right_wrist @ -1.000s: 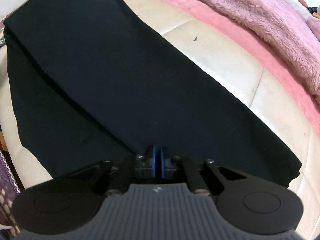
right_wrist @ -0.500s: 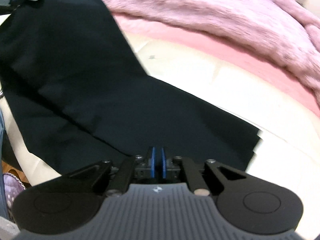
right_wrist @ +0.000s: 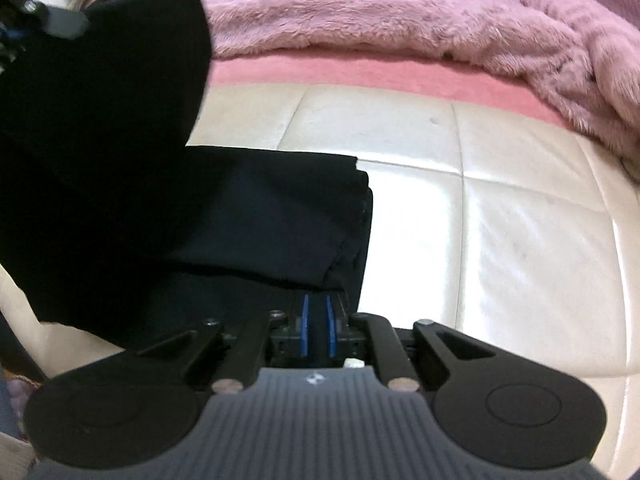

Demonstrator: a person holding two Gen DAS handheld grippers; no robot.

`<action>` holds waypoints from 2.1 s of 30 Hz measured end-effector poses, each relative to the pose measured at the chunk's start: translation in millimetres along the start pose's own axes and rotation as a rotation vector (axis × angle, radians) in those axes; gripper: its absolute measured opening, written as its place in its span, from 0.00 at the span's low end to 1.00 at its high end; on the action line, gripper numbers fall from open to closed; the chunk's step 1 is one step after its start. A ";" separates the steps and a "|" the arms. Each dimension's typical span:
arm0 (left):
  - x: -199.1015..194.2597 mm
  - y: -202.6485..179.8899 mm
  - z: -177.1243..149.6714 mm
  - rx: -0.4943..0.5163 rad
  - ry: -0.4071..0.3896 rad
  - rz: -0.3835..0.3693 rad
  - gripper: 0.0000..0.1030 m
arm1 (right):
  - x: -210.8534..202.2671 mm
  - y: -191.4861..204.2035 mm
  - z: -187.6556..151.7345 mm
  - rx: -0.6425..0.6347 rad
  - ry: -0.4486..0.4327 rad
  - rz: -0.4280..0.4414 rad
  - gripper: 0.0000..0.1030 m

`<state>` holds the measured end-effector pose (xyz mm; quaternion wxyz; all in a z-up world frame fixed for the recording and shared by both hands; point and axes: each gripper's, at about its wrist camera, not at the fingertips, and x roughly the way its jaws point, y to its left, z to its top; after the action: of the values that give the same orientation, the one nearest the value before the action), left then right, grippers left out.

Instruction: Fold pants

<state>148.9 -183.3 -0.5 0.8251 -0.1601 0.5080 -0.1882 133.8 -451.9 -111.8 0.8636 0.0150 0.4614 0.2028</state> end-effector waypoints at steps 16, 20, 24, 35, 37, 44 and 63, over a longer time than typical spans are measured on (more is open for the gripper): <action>132.7 -13.6 -32.4 0.011 0.252 0.025 0.06 | 35.0 -10.4 -19.6 0.080 0.059 0.030 0.05; 143.5 -6.3 -35.6 -0.009 0.285 -0.007 0.09 | 32.5 -7.4 -19.4 0.082 0.058 0.025 0.06; 135.9 1.2 -32.5 -0.046 0.318 -0.078 0.24 | 24.8 -20.7 -18.3 0.128 0.030 0.007 0.20; 47.2 60.0 -25.4 0.036 0.034 0.035 0.39 | -14.9 -44.6 -28.0 0.464 -0.158 0.178 0.32; 35.6 81.0 -29.7 0.000 0.012 0.057 0.39 | -6.8 -38.9 -28.6 0.475 -0.132 0.192 0.32; 23.9 121.0 -53.3 -0.069 0.016 0.066 0.37 | 14.5 -22.1 -35.0 0.506 -0.063 0.225 0.25; 37.9 119.1 -65.2 -0.024 0.024 -0.003 0.24 | -24.7 11.8 24.5 0.232 -0.094 0.023 0.02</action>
<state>123.6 -101.4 -112.4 0.8168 -0.1684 0.5197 -0.1851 137.3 -446.1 -75.8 0.8745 0.1294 0.4404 0.1569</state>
